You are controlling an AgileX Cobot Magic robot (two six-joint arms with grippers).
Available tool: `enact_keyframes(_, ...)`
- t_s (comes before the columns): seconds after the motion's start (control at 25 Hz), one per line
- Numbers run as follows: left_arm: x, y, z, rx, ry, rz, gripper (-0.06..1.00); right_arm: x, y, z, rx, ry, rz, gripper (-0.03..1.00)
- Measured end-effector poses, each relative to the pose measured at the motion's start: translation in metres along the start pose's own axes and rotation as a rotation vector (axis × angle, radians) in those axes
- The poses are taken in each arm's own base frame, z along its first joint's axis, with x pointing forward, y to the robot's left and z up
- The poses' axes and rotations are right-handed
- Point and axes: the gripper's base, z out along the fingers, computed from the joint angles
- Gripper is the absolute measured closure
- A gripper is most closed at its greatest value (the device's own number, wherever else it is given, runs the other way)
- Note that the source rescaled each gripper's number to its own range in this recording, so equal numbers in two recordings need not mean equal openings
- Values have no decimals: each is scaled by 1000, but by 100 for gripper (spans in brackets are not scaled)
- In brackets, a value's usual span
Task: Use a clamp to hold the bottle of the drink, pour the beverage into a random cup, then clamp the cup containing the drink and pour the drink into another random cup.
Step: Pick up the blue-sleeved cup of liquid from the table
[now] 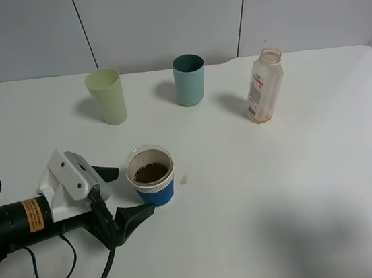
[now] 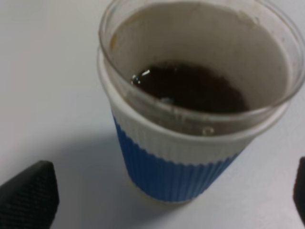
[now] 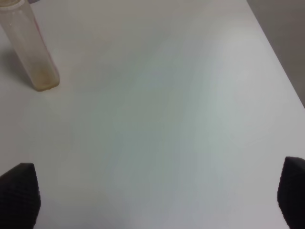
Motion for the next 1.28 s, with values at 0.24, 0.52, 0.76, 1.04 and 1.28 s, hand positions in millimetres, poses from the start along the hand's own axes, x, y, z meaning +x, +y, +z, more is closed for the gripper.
enact_keyframes(0.24,-6,4,7,2,-29,16,-6,0,0,0,0,0,0,-3)
enact_keyframes(0.52,-10,6,16,26,-48,35,-6,0,0,0,0,0,0,-3)
enact_keyframes(0.76,-6,0,21,66,-29,41,-6,0,0,0,0,0,0,-3)
enact_keyframes(1.04,-5,-11,29,72,-21,48,-6,0,0,0,0,0,0,-3)
enact_keyframes(1.28,-11,-6,46,76,-49,61,-6,0,0,0,0,0,0,-3)
